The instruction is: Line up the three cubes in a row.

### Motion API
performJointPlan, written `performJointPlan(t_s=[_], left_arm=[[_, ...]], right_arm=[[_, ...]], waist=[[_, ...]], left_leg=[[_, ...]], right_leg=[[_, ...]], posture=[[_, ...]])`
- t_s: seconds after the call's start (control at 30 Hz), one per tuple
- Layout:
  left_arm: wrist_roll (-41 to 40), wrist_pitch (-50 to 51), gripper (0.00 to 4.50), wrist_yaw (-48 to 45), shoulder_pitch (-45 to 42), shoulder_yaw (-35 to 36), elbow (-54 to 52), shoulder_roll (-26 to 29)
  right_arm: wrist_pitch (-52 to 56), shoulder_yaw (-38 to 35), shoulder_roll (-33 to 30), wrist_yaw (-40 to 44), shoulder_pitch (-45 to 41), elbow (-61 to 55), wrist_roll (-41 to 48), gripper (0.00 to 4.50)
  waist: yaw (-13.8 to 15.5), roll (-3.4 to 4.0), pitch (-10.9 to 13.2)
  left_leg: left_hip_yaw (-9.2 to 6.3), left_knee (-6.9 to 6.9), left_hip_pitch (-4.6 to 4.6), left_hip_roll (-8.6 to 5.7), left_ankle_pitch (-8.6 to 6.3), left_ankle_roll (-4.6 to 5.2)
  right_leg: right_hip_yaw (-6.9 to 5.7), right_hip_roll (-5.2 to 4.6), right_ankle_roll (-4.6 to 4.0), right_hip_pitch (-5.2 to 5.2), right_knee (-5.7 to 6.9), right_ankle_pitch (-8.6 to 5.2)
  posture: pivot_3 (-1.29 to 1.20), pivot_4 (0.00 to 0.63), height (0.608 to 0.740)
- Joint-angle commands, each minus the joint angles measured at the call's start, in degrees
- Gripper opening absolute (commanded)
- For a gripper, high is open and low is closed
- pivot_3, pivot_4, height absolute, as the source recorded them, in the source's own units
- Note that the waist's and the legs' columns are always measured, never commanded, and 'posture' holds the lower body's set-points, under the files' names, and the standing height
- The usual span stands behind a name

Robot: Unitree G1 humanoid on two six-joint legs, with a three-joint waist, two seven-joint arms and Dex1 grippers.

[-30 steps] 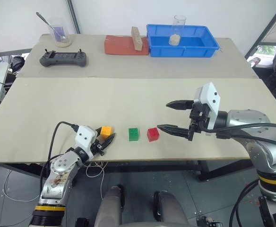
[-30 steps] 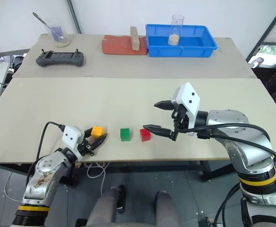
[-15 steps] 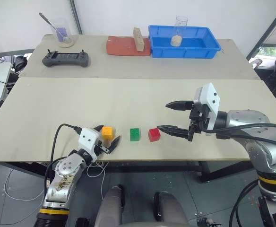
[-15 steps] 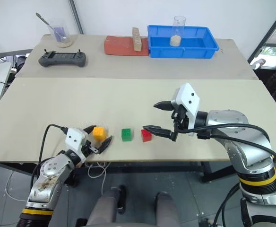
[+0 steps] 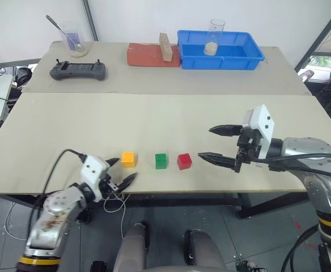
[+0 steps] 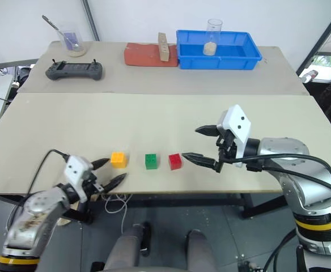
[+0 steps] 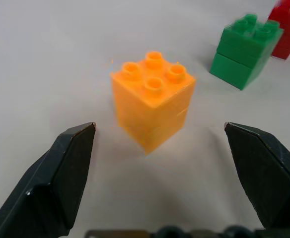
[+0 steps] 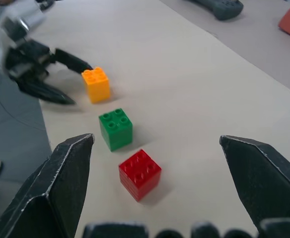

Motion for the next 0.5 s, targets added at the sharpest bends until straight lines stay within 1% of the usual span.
performJointPlan(t_s=[0.03, 0.07, 0.13, 0.2, 0.3, 0.37, 0.5], left_arm=[[-10.48, 7.39, 4.42, -11.53, -6.45, 7.08, -1.35, 10.80], [-11.76, 8.94, 4.42, -14.71, -9.76, 7.56, 0.83, 14.50], [-11.58, 10.63, 4.42, -18.93, -17.06, 6.43, 5.63, 20.33], [-10.32, 10.78, 4.42, -21.81, -24.03, 3.96, 9.79, 23.26], [-8.11, 9.19, 4.42, -24.10, -30.59, 0.67, 13.28, 23.39], [-5.69, 6.93, 4.42, -25.18, -32.02, -1.33, 14.49, 22.97], [-4.73, 6.29, 4.42, -27.44, -32.71, -3.19, 16.05, 21.81]], right_arm=[[-3.00, -4.81, -2.72, 2.51, 2.16, -0.34, 0.26, 4.50], [-3.01, -5.63, -3.51, 3.39, 2.69, -0.33, 0.81, 4.50], [-2.43, -6.78, -5.19, 5.19, 2.94, -0.39, 2.18, 4.50], [-1.36, -7.30, -7.35, 7.30, 2.67, -1.04, 3.49, 4.50], [0.91, -7.90, -9.46, 8.10, 1.04, -2.20, 6.27, 4.50], [1.88, -7.98, -10.11, 7.98, 0.04, -2.49, 7.25, 4.50], [2.29, -7.75, -10.28, 7.14, -0.57, -2.43, 7.57, 4.50]], waist=[[0.11, -0.01, 0.01], [0.14, 0.00, 0.01], [0.10, 0.01, 0.01], [0.02, 0.01, 0.00], [-0.14, 0.02, 0.01], [-0.37, 0.02, 0.01], [-0.46, 0.00, 0.02]], left_leg=[[0.01, 0.02, 0.01, 0.01, -0.01, -0.02], [0.03, 0.00, -0.01, 0.01, -0.02, -0.02], [0.09, -0.02, 0.01, -0.01, -0.03, -0.04], [0.12, -0.01, 0.01, -0.04, -0.03, -0.05], [0.17, -0.03, 0.02, -0.04, -0.04, -0.02], [0.21, -0.05, 0.00, 0.01, -0.03, 0.02], [0.21, -0.04, -0.01, 0.07, 0.05, 0.15]], right_leg=[[-0.05, -0.03, 0.00, -0.07, -0.02, -0.01], [-0.11, -0.05, 0.00, -0.07, -0.05, -0.01], [-0.11, -0.10, 0.01, -0.08, -0.10, 0.00], [-0.11, -0.11, 0.02, -0.05, -0.11, 0.00], [-0.03, -0.12, 0.05, 0.03, -0.14, -0.02], [0.04, -0.04, 0.06, 0.07, -0.09, -0.02], [0.04, 0.04, 0.18, 0.01, 0.04, 0.05]], posture=[[0.00, 0.150, 0.740], [0.00, 0.150, 0.740], [0.00, 0.150, 0.740], [0.00, 0.150, 0.740], [0.00, 0.150, 0.740], [0.00, 0.150, 0.740], [0.00, 0.150, 0.740]])
